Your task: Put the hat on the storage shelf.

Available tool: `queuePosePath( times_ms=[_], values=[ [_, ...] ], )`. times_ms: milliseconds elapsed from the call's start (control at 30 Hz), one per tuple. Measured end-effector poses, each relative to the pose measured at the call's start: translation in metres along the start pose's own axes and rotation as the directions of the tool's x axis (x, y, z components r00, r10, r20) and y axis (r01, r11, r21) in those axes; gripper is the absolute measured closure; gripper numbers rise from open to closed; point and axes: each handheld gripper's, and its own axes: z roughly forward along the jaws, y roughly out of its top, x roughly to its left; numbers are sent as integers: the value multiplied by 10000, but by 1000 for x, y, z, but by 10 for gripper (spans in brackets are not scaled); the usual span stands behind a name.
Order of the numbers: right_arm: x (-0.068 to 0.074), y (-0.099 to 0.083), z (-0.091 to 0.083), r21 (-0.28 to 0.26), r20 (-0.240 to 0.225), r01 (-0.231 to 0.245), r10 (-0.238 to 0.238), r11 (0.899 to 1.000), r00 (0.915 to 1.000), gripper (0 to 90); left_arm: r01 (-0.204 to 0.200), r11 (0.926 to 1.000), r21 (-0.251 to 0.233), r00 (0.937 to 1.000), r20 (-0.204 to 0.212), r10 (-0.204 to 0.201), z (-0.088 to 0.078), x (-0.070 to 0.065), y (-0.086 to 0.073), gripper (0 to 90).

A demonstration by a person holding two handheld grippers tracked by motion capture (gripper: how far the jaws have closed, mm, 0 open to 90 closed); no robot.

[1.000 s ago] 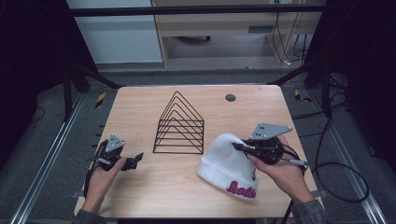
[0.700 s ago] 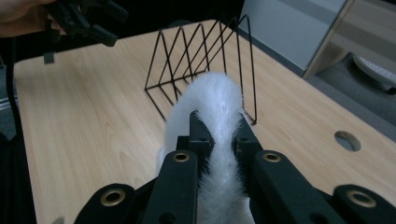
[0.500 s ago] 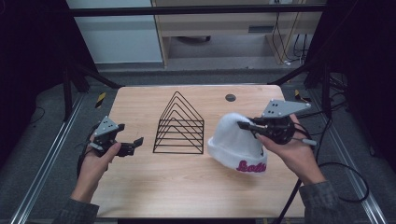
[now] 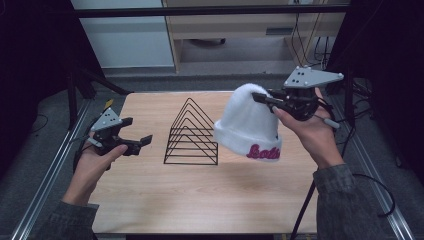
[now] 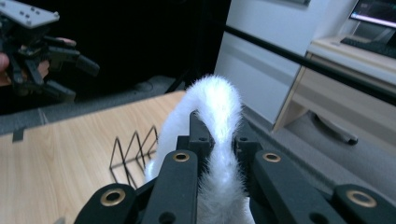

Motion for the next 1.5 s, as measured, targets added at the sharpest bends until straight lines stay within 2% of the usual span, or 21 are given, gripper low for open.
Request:
queuePosePath(
  times_ms=[67,167,233,333,533,567,633,667,700,733,1033,1167,1267,1333,1500],
  values=[
    [-1,4,1,-60,-15,-40,40,10000,10000,831,49,9999,-90,10000,21,-48,-1,1,3,65],
    [-2,19,6,-239,99,90,-88,9997,9999,832,55,9996,-274,10000,45,-53,-2,2,10,64],
    [-4,26,10,-280,144,121,-117,9995,9998,831,-23,9995,-316,10000,26,24,-2,3,9,57],
    [-5,34,14,-409,92,54,-50,9991,9999,831,78,9994,-327,9998,178,-73,1,4,9,57],
    [-3,49,23,-732,-32,114,-116,9972,9999,831,-190,9994,-304,9993,302,199,5,-2,21,61],
    [-1,55,30,-840,-105,125,-135,9964,9999,831,-263,9991,-342,9991,320,273,9,-4,28,65],
    [-1,57,33,-890,-124,123,-135,9960,9998,831,-244,9991,-358,9992,314,255,11,-5,32,83],
    [0,60,39,-994,-176,70,-88,9950,9998,831,-48,9986,-531,9987,508,75,15,-5,37,94],
    [0,60,39,-994,-176,70,-88,9950,9998,831,-48,9986,-531,9987,508,75,15,-5,37,102],
    [1,63,46,-1069,-278,38,-68,9943,9996,830,152,9979,-635,9969,779,-102,20,-6,40,107],
    [9,76,68,-1186,-561,151,-219,9928,9982,831,222,9963,-836,9928,1189,-122,35,-14,50,197],
    [12,79,77,-1283,-718,87,-181,9917,9973,831,313,9946,-986,9884,1512,-161,46,-20,59,237],
    [14,83,82,-1377,-838,38,-154,9905,9964,831,224,9950,-974,9881,1535,-72,50,-23,62,250],
    [16,86,84,-1478,-934,0,-139,9890,9955,831,148,9961,-869,9901,1400,-25,52,-23,63,247],
    [20,90,90,-1500,-1130,-13,-159,9887,9935,831,423,9957,-821,9913,1281,-315,56,-17,63,220]
  ],
)
